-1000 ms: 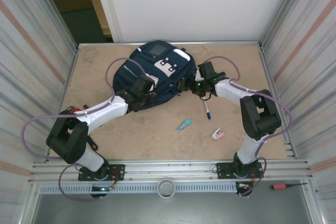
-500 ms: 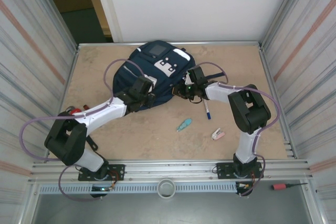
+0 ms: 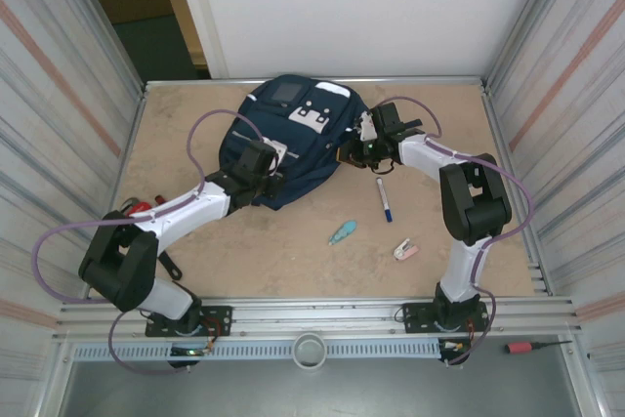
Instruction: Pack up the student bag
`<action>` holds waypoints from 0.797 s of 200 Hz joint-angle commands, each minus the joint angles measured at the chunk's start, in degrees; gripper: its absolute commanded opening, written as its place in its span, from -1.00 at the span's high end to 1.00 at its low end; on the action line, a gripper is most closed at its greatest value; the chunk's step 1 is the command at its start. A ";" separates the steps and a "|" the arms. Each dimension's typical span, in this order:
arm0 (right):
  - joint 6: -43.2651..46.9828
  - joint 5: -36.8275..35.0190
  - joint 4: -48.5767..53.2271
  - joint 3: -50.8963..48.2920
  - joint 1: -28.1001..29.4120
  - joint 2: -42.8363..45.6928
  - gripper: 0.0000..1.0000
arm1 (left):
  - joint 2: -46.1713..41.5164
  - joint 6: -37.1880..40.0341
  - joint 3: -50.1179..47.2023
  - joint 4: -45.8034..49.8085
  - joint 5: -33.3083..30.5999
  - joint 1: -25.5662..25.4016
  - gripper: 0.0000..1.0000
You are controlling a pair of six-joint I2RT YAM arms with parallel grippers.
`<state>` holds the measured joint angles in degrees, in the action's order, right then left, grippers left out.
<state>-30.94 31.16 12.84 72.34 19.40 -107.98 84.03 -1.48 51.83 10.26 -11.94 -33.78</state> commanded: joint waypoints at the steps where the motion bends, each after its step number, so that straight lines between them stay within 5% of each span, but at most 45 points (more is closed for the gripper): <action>1: 2.20 -0.85 0.55 1.89 -1.71 -0.76 0.92 | -1.50 -0.17 0.50 2.92 1.62 1.23 1.00; 21: 1.86 -1.11 0.45 1.13 -1.66 -0.25 0.75 | -1.24 -0.87 0.72 2.56 4.04 1.96 1.00; 74: -8.34 -1.35 -9.37 -10.04 2.36 5.74 -0.25 | -3.58 -2.82 -0.09 1.23 9.70 1.96 1.00; 105: -12.05 -5.52 -11.68 -11.08 7.31 3.37 -0.46 | -4.79 -3.57 -0.68 0.72 11.37 2.01 1.00; 131: -15.05 -2.49 -18.08 -10.97 8.22 0.37 -0.43 | -5.62 -3.53 -1.37 0.72 11.38 1.88 1.00; 159: -12.42 -3.64 -15.04 -8.81 7.52 0.33 0.38 | -6.70 -2.93 -2.91 1.62 8.17 1.88 1.00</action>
<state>-43.68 28.38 -1.96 61.34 27.99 -106.98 80.55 -4.32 50.59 10.48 -2.59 -31.81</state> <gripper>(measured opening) 0.443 0.047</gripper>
